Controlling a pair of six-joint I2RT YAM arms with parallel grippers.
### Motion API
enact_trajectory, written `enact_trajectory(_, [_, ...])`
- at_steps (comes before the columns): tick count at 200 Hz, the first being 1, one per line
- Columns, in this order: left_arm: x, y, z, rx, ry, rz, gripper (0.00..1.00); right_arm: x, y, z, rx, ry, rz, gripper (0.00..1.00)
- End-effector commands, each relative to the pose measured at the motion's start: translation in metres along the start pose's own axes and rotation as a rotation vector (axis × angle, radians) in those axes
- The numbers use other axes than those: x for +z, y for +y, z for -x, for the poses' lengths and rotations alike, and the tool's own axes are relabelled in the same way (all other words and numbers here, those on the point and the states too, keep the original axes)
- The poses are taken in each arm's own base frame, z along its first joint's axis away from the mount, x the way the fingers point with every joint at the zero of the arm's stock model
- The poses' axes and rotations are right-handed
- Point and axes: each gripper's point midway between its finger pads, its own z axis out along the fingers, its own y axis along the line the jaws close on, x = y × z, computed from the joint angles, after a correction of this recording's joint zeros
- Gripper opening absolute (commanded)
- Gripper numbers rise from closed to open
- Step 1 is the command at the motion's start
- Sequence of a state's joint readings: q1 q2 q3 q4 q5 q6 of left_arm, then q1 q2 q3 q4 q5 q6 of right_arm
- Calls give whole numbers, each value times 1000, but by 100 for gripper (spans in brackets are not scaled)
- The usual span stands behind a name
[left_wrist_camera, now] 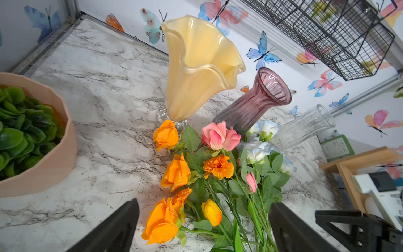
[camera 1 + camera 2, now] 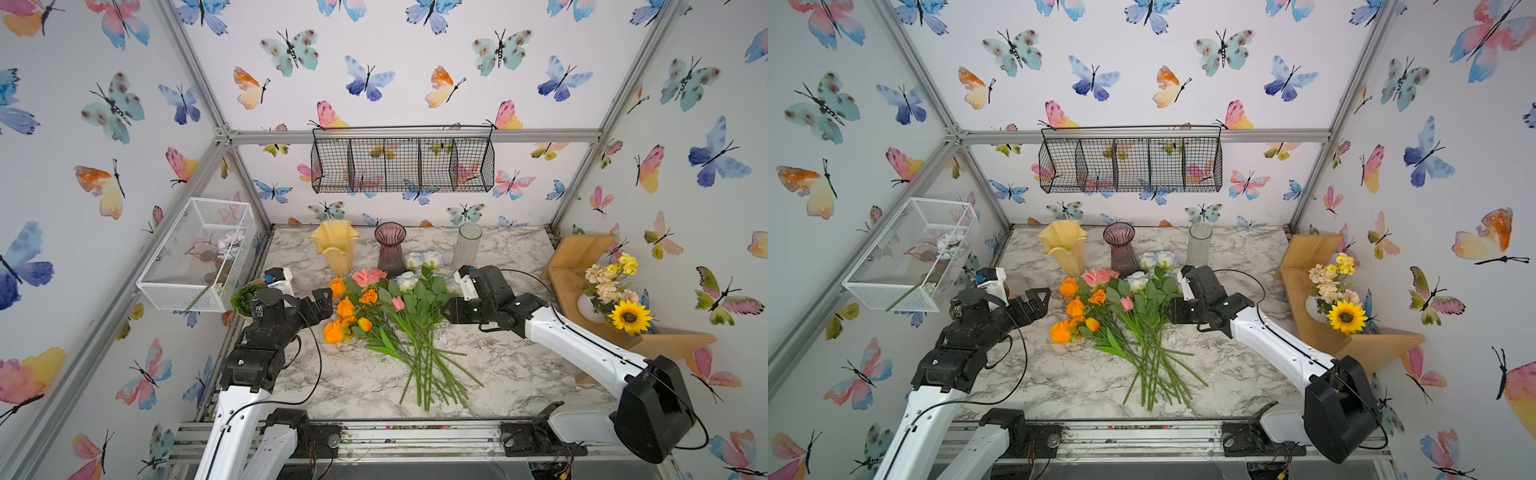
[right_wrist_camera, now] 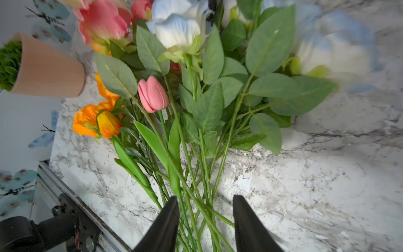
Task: Arrange the flowers in different vases according to their colors
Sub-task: Pick up the flower at the center of the board.
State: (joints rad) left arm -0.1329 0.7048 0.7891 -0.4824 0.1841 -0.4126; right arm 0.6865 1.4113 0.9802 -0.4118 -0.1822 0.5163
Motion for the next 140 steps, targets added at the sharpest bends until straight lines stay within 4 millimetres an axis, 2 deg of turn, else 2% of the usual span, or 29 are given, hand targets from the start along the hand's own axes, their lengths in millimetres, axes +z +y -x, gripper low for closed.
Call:
enact_trajectory(1, [3, -17, -15, 41, 54, -93, 94, 14, 6, -4, -35, 16, -68, 40])
enact_trajectory(25, [4, -21, -15, 43, 57, -113, 89, 38, 13, -11, -36, 64, -82, 36])
enact_trajectory(52, [1, -28, -15, 42, 66, -133, 90, 57, 19, -12, -43, 83, -82, 33])
enact_trajectory(76, [4, -28, -23, 58, 73, -116, 92, 68, 12, -9, -49, 87, -123, 30])
enact_trajectory(101, [11, -29, -32, 63, 106, -108, 89, 78, 9, -8, -58, 98, -143, 27])
enact_trajectory(140, [16, -25, -35, 63, 118, -90, 86, 89, 1, -9, -61, 112, -181, 21])
